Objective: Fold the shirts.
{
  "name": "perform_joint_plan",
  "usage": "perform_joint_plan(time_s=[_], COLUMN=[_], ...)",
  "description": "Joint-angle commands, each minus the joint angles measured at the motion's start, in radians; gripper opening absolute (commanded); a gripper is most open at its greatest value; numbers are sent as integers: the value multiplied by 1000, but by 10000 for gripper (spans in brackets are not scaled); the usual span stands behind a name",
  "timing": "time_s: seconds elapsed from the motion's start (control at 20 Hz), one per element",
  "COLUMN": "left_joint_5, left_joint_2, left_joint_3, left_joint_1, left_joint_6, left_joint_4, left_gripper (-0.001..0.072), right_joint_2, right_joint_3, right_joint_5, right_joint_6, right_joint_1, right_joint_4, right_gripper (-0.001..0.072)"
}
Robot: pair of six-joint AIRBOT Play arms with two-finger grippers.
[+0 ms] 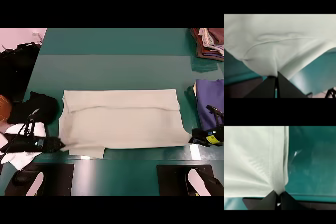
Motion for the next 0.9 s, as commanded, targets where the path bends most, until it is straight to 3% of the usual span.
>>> perform_joint_plan(time_s=[0.0,0.15,0.45,0.8,0.85], left_joint_5=[-120,50,336,589,602], left_joint_2=[86,-7,-452,-790,-808], left_joint_3=[18,59,233,461,473], left_joint_1=[0,0,0,0,0], left_joint_6=[-60,-34,123,128,128], left_joint_4=[18,28,32,32,32], left_gripper=[20,20,21,23,58], right_joint_2=[127,106,-190,-601,-642], right_joint_3=[6,12,278,630,663], right_joint_5=[71,27,-164,-222,-222], right_joint_6=[-2,1,41,51,51], right_joint_1=[4,38,205,283,283], right_joint_4=[-32,25,46,50,77], right_gripper=[17,17,17,18,24])
